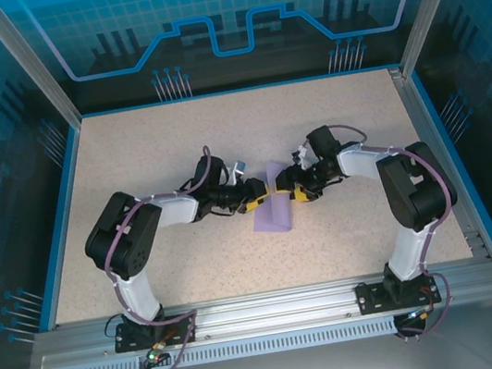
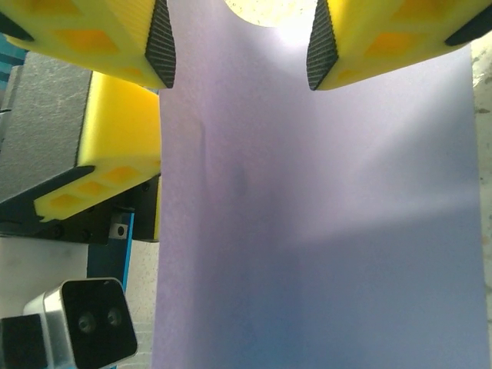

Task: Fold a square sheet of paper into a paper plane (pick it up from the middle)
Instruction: First fold in half a square sheet of paper at the center of the table.

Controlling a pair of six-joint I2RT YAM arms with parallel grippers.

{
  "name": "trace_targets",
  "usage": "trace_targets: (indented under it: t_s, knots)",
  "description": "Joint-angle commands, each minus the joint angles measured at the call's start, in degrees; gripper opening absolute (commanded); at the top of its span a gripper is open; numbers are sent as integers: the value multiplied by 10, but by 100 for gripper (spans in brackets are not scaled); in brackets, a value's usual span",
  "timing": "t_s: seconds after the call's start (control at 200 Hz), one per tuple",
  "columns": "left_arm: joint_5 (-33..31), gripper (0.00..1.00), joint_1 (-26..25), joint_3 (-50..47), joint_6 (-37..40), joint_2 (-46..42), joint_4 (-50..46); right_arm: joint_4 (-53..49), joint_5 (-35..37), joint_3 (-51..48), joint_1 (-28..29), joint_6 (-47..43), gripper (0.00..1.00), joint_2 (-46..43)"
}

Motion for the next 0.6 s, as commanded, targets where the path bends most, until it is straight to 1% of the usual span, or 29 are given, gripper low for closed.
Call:
trace_targets:
  t_s: [0.0,0.075,0.195,0.31,0.495,0.595]
  knots:
    - [10,56,-5,-13,-3,-15,20,5,-11,0,2,8,65,17]
    - [-3,58,-5,-18,-2,-26,16,5,-12,0,2,8,63,20]
    - [-19,65,-6,-26,1,-45,17,5,-10,0,3,10,61,21]
    - [-28,65,-6,-25,-3,-55,15,7,-14,3,3,12,59,22]
    - [-36,68,-11,-16,-1,-60,-8,-3,-8,6,3,8,59,22]
    - [-40,68,-16,-22,-6,-57,4,-12,-1,8,2,6,59,23]
